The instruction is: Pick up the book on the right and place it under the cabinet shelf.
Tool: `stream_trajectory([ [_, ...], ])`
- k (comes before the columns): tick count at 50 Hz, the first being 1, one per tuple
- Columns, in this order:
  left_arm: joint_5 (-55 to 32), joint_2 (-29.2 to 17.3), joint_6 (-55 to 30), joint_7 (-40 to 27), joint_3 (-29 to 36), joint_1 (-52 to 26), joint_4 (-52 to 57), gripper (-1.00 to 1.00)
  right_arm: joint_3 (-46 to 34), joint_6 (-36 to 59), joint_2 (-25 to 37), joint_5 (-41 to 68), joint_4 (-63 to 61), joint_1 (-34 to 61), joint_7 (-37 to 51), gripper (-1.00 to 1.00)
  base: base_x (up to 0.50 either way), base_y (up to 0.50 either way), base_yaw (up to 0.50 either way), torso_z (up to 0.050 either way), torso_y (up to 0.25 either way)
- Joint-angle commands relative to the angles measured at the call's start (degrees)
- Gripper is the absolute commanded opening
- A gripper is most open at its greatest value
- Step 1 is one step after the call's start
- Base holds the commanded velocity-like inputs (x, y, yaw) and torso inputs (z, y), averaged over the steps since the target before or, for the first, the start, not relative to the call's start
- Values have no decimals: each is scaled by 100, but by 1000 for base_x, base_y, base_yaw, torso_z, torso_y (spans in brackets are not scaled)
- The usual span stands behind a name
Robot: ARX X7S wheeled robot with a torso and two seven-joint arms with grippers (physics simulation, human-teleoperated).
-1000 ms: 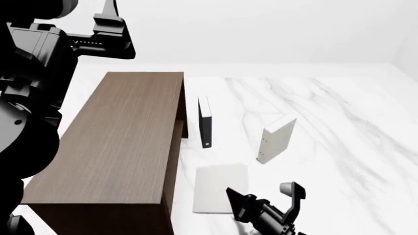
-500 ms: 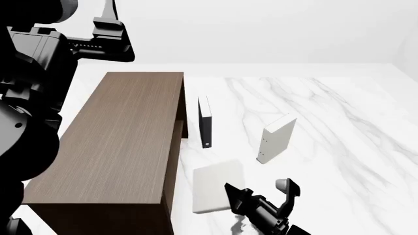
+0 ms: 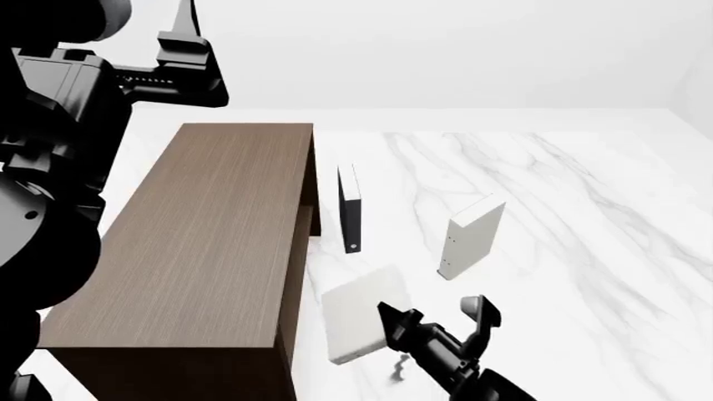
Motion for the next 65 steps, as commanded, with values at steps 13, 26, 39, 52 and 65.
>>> stream_trajectory([
  [13, -134, -25, -72, -78, -36, -83, 44, 100, -602, 23, -196, -451, 902, 66, 114, 100, 4, 0, 5, 0, 0],
  [26, -126, -30, -13, -67, 16, -82, 10, 100, -675, 69, -14, -535, 564, -48, 431, 100, 0, 0, 0, -3, 0],
  [39, -148, -51, 80, -41, 0, 10, 10, 100, -842, -129, 453, -954, -327, -330, 1282, 100, 0, 0, 0, -1, 0],
  [52, -213, -87, 109, -59, -56, 95, 57, 100, -1153, -151, 891, -1499, -988, -552, 2036, 100, 0, 0, 0, -1, 0],
  [65, -201, -105, 175, -52, -25, 134, 35, 100, -1192, -57, 1306, -1650, -1524, -597, 2464, 100, 0, 0, -1, -1, 0],
])
